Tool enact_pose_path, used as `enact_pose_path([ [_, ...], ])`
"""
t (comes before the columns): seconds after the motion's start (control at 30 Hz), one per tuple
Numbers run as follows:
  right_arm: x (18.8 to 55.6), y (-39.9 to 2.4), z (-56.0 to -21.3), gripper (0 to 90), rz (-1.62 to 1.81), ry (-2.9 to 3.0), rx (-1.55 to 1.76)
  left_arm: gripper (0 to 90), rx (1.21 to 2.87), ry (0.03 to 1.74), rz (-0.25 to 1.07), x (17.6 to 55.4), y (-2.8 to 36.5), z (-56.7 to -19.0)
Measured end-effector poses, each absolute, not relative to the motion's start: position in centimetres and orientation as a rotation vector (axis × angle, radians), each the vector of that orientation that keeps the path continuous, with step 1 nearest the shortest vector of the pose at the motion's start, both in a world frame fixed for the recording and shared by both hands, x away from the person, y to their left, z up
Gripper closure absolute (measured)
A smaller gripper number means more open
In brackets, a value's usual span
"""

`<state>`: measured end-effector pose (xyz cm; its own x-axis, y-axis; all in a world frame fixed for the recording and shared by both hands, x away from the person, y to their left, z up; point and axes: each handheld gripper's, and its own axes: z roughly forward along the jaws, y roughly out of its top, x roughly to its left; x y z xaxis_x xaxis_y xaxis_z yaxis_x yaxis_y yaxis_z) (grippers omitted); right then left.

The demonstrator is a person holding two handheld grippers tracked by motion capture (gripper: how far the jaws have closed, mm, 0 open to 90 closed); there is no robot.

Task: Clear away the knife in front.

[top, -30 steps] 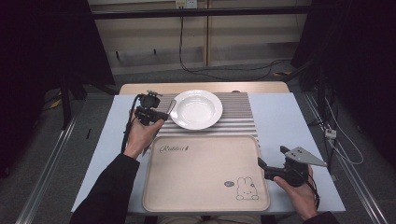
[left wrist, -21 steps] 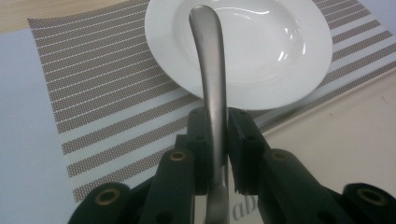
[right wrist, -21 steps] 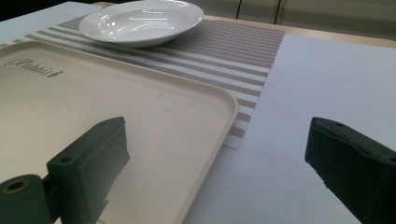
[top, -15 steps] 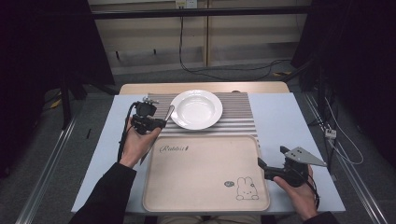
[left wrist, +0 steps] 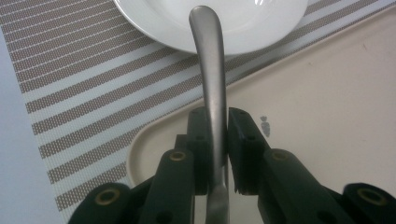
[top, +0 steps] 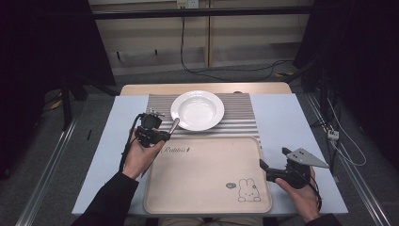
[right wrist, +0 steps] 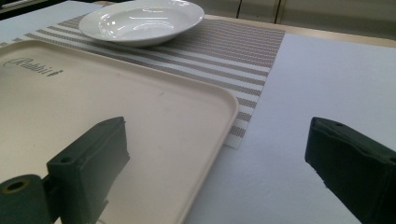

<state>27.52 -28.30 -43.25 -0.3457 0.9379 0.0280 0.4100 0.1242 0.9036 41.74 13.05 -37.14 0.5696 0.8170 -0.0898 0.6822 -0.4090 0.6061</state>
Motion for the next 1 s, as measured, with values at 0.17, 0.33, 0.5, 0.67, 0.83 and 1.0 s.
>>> enact_pose_path([
  [0.17,27.5,-28.3,-43.2,6.1,1.187,1.832,1.300,79.6,2.234,1.203,0.277,41.0,13.2,-37.9],
  [0.33,27.5,-28.3,-43.3,6.1,1.185,1.831,1.304,79.6,2.239,1.223,0.247,40.3,13.3,-38.7],
  [0.5,27.6,-28.2,-43.3,6.1,1.185,1.831,1.303,79.6,2.246,1.229,0.242,39.8,12.8,-39.3],
  [0.67,27.6,-28.3,-43.3,6.1,1.187,1.832,1.303,79.6,2.268,1.218,0.210,39.4,12.0,-40.3],
  [0.83,27.5,-28.2,-43.3,6.1,1.190,1.835,1.301,79.6,2.281,1.216,0.195,39.2,11.4,-40.9],
  [1.0,27.5,-28.2,-43.2,6.1,1.191,1.835,1.301,79.6,2.293,1.232,0.180,39.1,11.1,-41.8],
])
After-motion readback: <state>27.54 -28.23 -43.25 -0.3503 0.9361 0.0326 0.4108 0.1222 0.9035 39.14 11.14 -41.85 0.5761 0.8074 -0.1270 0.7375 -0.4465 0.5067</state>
